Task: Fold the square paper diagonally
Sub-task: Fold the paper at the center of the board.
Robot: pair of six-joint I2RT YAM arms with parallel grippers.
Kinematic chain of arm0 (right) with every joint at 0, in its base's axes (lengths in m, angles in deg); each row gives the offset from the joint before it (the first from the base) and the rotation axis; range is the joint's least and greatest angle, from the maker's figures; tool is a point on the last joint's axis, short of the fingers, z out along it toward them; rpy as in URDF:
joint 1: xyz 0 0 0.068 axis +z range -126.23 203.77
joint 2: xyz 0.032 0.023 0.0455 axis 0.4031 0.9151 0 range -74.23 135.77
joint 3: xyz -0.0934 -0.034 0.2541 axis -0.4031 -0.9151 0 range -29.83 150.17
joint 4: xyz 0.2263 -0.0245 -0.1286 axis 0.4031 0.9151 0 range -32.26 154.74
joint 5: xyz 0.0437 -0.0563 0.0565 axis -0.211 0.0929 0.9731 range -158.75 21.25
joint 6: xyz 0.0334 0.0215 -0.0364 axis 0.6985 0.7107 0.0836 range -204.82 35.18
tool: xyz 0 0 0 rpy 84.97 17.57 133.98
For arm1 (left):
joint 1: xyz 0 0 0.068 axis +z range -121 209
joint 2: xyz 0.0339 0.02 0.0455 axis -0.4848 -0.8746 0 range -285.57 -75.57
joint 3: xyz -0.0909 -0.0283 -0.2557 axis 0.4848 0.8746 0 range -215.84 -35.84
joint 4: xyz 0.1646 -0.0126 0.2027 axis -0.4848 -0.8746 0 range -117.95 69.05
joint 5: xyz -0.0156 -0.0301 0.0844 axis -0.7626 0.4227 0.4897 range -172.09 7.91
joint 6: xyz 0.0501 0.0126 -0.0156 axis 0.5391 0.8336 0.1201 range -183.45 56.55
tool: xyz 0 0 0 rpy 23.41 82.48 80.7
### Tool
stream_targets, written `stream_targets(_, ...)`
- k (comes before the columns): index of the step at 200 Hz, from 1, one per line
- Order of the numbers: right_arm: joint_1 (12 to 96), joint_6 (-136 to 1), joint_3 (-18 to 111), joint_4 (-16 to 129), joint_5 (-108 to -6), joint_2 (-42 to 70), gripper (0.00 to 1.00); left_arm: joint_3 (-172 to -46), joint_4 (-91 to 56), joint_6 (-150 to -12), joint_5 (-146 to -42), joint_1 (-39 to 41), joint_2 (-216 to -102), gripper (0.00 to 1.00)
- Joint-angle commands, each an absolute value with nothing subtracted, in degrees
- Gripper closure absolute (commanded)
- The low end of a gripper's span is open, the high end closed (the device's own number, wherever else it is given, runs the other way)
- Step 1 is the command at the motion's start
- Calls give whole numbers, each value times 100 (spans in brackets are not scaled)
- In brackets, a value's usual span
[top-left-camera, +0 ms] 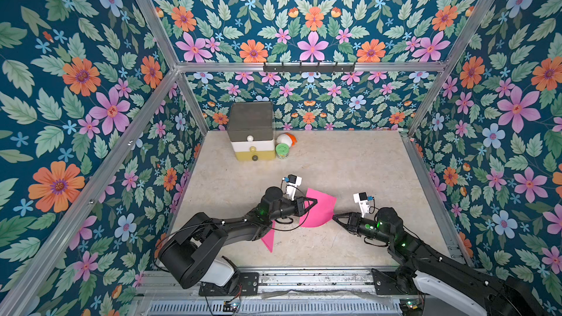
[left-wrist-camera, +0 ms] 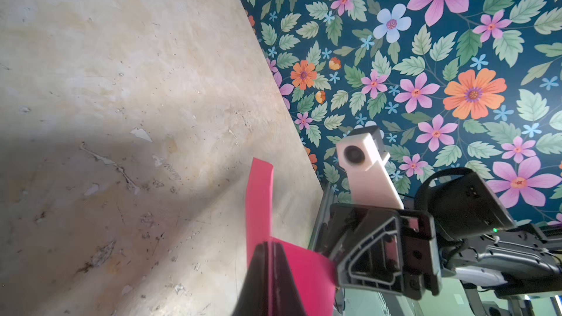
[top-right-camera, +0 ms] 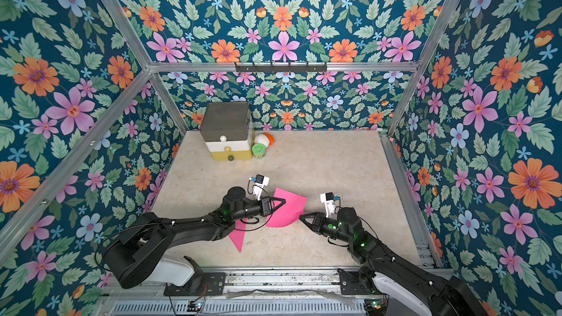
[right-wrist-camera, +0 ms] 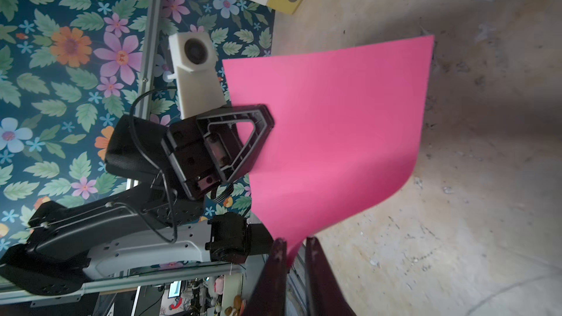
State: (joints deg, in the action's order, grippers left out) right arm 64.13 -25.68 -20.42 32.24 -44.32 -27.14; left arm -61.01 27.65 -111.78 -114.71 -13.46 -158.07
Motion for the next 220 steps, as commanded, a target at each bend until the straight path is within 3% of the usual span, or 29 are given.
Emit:
stream_targets(1,6415,-2371,-1934,3583,-4830,-2677,96,-6087,2888,-10711,-11048,-1513,-15700,100)
stream_targets(13,6420,-2336,-1850,3761,-4845,-2693,100,-6167,2416,-10272,-10619,-1755,-15565,100)
stream_targets(45,6418,-2140,-1711,4358,-5061,-2774,100,-6506,1278,-9165,-8882,-2660,-15452,100)
stream_targets(100,6736,-2134,-1512,4838,-5482,-2838,100,-6840,718,-8787,-7418,-3087,-16030,100)
stream_targets(133,6947,-2233,-1256,4884,-5635,-2525,100,-7047,486,-8783,-7510,-3101,-16480,100)
stream_targets(184,6949,-2694,-452,5202,-5769,-1714,100,-6563,1222,-8879,-8098,-3086,-16402,82)
stream_targets(220,6846,-2852,-100,5016,-5620,-804,100,-6506,1429,-9018,-8450,-2969,-16676,87)
